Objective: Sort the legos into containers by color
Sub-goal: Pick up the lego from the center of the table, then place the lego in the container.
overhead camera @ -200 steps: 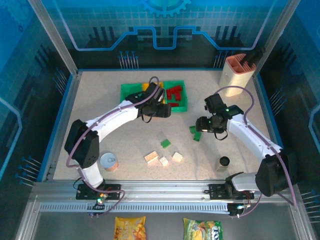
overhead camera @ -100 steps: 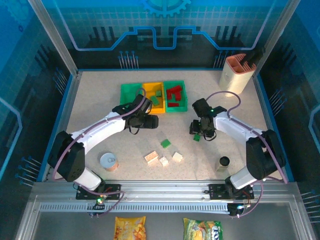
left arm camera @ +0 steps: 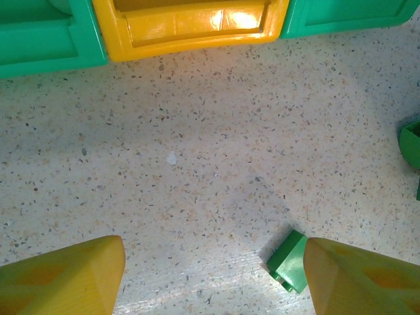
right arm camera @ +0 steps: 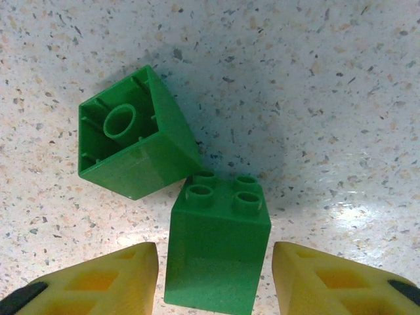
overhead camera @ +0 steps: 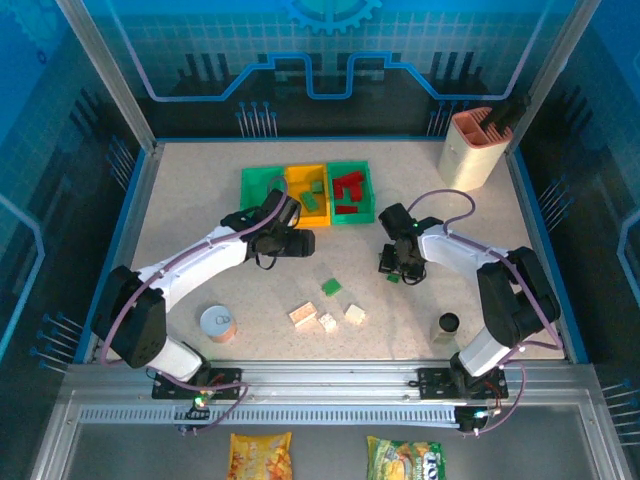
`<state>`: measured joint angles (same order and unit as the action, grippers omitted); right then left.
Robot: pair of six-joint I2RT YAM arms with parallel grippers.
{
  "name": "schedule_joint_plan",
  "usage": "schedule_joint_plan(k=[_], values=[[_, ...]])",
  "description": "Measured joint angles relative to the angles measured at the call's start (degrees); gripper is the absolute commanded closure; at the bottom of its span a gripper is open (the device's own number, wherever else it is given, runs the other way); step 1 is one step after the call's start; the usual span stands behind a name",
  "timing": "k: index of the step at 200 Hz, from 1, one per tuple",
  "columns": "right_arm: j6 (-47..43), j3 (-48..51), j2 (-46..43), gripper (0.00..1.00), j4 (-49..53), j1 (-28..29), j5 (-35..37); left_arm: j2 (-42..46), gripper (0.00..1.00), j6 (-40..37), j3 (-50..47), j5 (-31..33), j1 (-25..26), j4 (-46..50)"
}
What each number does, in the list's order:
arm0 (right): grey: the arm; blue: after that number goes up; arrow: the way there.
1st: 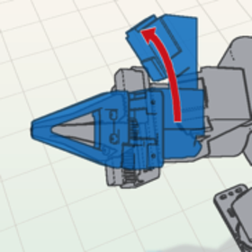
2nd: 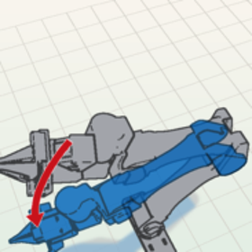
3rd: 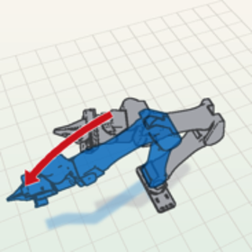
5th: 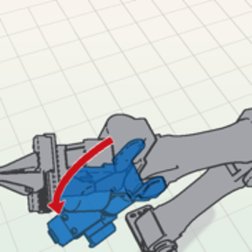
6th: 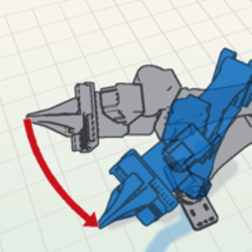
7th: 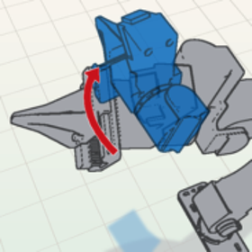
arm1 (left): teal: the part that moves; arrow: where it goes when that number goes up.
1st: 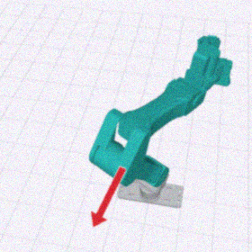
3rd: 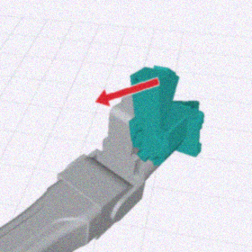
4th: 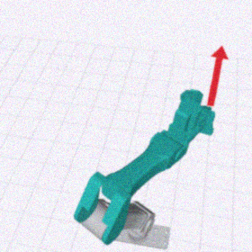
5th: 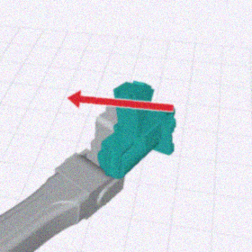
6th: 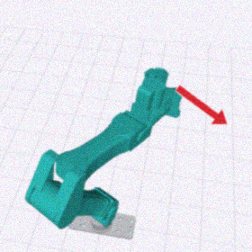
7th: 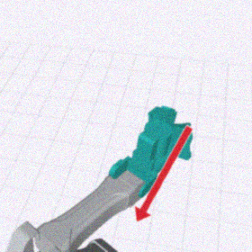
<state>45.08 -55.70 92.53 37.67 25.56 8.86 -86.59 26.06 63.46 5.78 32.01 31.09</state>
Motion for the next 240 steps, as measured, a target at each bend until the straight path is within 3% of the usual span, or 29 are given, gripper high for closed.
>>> schedule_joint_plan(k=[84, 145, 206, 240], values=[[-0.07, 0.00, 1.25, 0.62, -0.26, 0.02, 0.74, 0.00, 0.27, 1.01, -1.11, -0.11, -1.31, -0.50], [-0.50, -1.46, 0.24, 0.65, 2.62, 1.46, 2.71, 2.64, 0.27, 2.75, -5.95, -3.76, -7.06, -3.41], [-1.86, -12.57, -1.22, 0.66, 7.45, 6.54, 4.28, 7.37, 0.27, 4.04, -12.52, -7.41, -13.75, -4.98], [-4.02, -22.75, 2.32, 0.66, 8.66, 9.62, 4.46, 9.90, 0.27, 4.09, -16.04, -8.98, -16.09, -5.29]])
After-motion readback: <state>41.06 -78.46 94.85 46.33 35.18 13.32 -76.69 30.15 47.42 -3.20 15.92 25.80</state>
